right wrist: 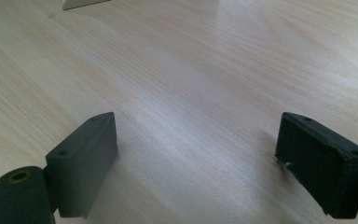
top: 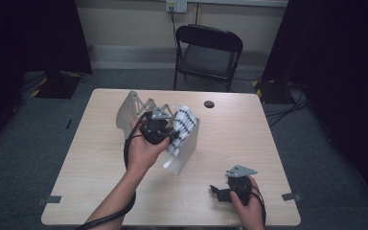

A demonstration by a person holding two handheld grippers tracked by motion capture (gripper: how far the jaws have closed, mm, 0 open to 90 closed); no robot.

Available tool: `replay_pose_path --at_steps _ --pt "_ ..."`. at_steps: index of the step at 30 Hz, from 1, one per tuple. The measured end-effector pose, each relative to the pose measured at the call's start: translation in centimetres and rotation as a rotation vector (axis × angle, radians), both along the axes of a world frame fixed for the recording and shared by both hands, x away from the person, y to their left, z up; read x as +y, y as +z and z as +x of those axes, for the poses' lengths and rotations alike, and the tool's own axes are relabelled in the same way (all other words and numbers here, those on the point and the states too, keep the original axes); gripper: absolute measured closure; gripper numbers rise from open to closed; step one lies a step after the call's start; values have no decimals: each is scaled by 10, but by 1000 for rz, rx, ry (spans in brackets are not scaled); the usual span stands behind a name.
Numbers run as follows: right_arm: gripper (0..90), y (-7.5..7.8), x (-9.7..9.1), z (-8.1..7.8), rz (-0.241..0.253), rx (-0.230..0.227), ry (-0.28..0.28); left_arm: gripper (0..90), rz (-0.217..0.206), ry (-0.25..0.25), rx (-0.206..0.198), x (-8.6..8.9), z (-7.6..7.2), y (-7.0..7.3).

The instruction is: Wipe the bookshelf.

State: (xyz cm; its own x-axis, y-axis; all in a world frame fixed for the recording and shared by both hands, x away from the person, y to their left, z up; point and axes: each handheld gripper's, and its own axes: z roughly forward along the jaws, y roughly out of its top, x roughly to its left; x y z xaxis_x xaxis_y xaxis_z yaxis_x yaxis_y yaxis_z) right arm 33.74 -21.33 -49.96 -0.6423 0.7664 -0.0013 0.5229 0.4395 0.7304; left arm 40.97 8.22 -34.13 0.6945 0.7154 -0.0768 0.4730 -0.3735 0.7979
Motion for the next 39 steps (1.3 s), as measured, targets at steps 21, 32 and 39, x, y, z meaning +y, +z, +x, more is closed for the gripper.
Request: replay_pose_path --at_steps 21,32,39 --pt "120 0 0 0 0 1 3 762 4 -7 59 -6 0 -31" --pt "120 0 0 0 -1 0 1 762 24 -3 105 -10 -1 -63" --pt "120 0 0 0 1 1 2 760 29 3 130 -9 -4 -83"
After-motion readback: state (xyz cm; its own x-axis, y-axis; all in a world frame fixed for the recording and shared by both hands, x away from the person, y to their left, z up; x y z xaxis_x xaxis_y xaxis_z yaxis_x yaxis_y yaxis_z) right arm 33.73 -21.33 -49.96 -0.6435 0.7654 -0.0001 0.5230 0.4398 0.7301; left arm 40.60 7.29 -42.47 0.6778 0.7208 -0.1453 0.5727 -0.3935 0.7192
